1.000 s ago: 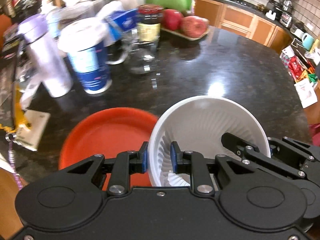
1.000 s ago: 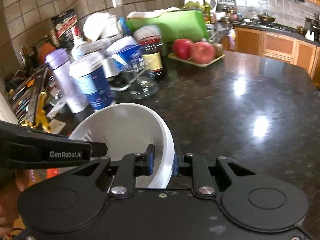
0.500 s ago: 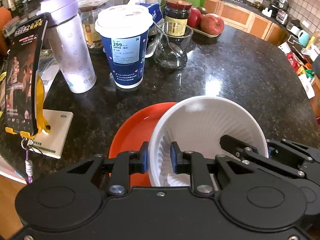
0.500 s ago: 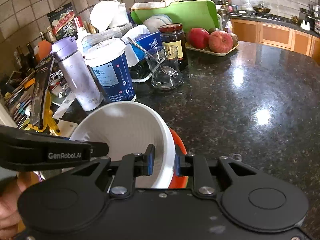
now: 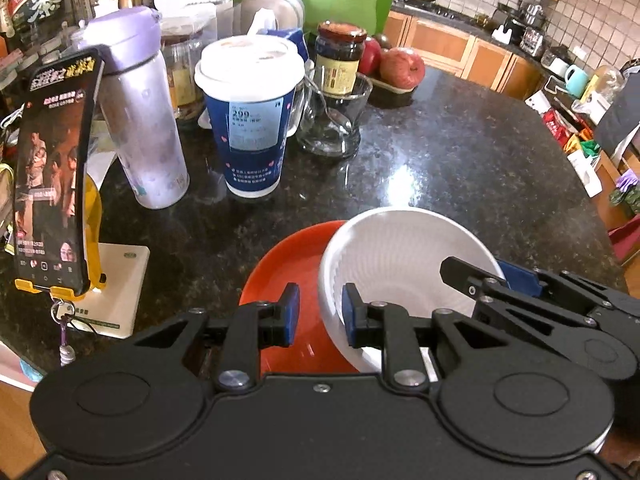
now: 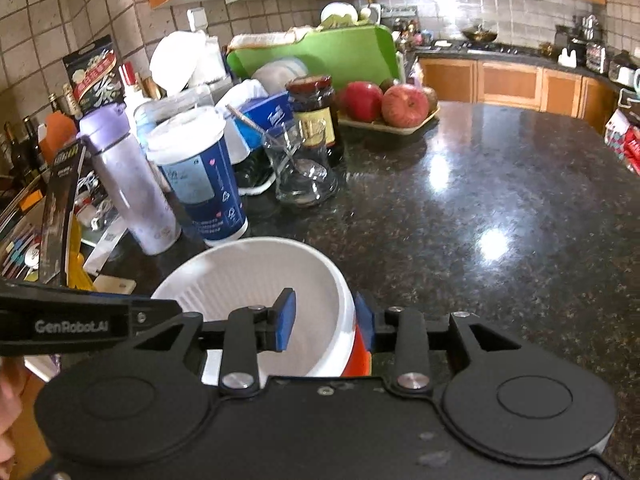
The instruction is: Organize plates and bowls
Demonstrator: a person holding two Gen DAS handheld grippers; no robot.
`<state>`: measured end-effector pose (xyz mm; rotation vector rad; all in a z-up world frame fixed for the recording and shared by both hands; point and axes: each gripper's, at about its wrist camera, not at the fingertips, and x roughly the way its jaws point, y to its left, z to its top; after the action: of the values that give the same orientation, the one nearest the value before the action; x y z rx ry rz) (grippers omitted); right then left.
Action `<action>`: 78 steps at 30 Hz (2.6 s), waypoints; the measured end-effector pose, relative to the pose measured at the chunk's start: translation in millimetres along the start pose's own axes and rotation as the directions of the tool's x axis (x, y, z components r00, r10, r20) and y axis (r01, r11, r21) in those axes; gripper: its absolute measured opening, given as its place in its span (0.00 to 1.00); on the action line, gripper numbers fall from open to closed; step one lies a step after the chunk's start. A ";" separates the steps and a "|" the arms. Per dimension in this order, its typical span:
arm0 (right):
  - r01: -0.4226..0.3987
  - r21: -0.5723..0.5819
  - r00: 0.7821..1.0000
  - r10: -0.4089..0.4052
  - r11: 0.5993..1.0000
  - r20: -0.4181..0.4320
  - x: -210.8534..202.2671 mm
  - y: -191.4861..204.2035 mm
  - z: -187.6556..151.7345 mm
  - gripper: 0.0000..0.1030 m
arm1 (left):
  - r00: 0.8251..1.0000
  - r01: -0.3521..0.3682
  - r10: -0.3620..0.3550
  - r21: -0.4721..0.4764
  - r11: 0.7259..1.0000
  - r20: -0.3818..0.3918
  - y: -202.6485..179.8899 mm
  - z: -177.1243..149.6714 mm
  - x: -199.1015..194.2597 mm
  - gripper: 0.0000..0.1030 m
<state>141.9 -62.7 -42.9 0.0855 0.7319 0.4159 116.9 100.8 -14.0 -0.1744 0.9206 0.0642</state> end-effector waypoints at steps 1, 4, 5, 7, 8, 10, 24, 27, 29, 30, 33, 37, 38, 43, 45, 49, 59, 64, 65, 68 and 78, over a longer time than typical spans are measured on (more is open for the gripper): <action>0.007 0.001 1.000 -0.007 1.000 0.010 -1.9 -0.2 0.5 0.35 | 1.000 0.005 -0.005 0.001 1.000 0.004 0.5 0.3 -1.6 0.30; 0.026 0.018 0.999 -0.027 1.000 0.040 -9.3 -2.3 1.8 0.35 | 1.000 0.000 0.000 0.004 1.000 0.031 0.2 0.0 -8.4 0.30; 0.030 0.024 0.998 -0.031 0.999 0.052 -13.2 -3.2 2.4 0.35 | 0.999 -0.004 0.003 0.007 1.000 0.042 -0.3 -0.3 -11.0 0.30; 0.042 0.036 0.996 -0.044 0.998 0.076 -22.0 -4.7 3.0 0.35 | 0.998 -0.001 0.001 0.011 1.000 0.055 -1.5 -1.4 -15.5 0.30; 0.050 0.041 0.995 -0.053 0.998 0.089 -26.7 -5.5 2.6 0.35 | 0.998 0.002 -0.003 0.013 1.000 0.061 -1.8 -2.4 -18.0 0.30; 0.068 0.049 0.991 -0.073 0.997 0.116 -37.6 -5.8 1.1 0.35 | 0.997 0.001 -0.002 0.018 1.000 0.074 -3.4 -5.2 -22.2 0.30; 0.172 0.079 0.958 -0.185 0.982 0.221 -104.8 0.6 -53.2 0.35 | 0.980 -0.066 0.045 0.101 0.993 0.193 -28.7 -42.8 -41.3 0.30; 0.191 0.077 0.954 -0.203 0.979 0.222 -113.4 3.0 -66.3 0.35 | 0.980 -0.059 0.035 0.116 0.992 0.196 -33.4 -49.6 -41.5 0.30; 0.203 0.082 0.952 -0.216 0.976 0.217 -117.2 2.9 -73.3 0.35 | 0.980 -0.053 0.028 0.121 0.991 0.197 -36.3 -53.7 -42.3 0.30; 0.208 0.087 0.951 -0.222 0.974 0.214 -118.9 2.5 -76.8 0.35 | 0.980 -0.050 0.026 0.119 0.992 0.198 -37.6 -55.2 -42.4 0.30; 0.212 0.100 0.954 -0.228 0.972 0.196 -121.3 0.1 -85.0 0.35 | 0.978 -0.055 0.029 0.122 0.991 0.206 -41.3 -59.6 -43.0 0.30; 0.217 0.111 0.956 -0.234 0.970 0.178 -121.7 -5.2 -90.7 0.35 | 0.974 -0.068 0.038 0.128 0.989 0.223 -46.4 -66.3 -44.5 0.30; 0.219 0.114 0.955 -0.237 0.969 0.176 -122.4 -6.1 -91.7 0.35 | 0.973 -0.072 0.041 0.129 0.989 0.228 -47.7 -68.1 -45.4 0.30; 0.222 0.119 0.955 -0.240 0.968 0.171 -126.1 -7.7 -95.0 0.35 | 0.971 -0.072 0.040 0.129 0.989 0.236 -50.9 -74.1 -48.4 0.30; 0.222 0.117 0.955 -0.240 0.968 0.172 -126.8 -7.4 -94.6 0.35 | 0.971 -0.070 0.038 0.128 0.989 0.238 -51.2 -75.2 -49.7 0.30; 0.220 0.109 0.955 -0.237 0.969 0.177 -127.9 -5.0 -94.0 0.35 | 0.970 -0.069 0.037 0.127 0.989 0.240 -51.9 -76.6 -51.0 0.30; 0.216 0.103 0.955 -0.232 0.971 0.186 -130.3 -4.6 -93.8 0.35 | 0.969 -0.062 0.027 0.134 0.989 0.246 -54.4 -78.9 -53.8 0.30; 0.218 0.103 0.954 -0.234 0.971 0.187 -130.5 -4.4 -94.0 0.35 | 0.968 -0.061 0.025 0.138 0.989 0.249 -55.9 -78.2 -53.8 0.30; 0.219 0.103 0.954 -0.235 0.970 0.187 -130.5 -4.4 -93.8 0.35 | 0.968 -0.061 0.025 0.138 0.989 0.248 -55.9 -78.0 -53.6 0.30; 0.219 0.102 0.954 -0.235 0.970 0.185 -130.1 -4.3 -93.5 0.35 | 0.968 -0.062 0.026 0.138 0.989 0.250 -55.9 -78.3 -53.5 0.30; 0.223 0.095 0.954 -0.237 0.970 0.184 -128.5 -4.0 -92.2 0.35 | 0.972 -0.057 0.026 0.127 0.990 0.232 -52.0 -72.6 -48.0 0.30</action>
<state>-3.6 -123.7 -31.3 0.1067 0.5562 0.1544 37.6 37.6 -12.4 -0.0229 0.6938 0.0601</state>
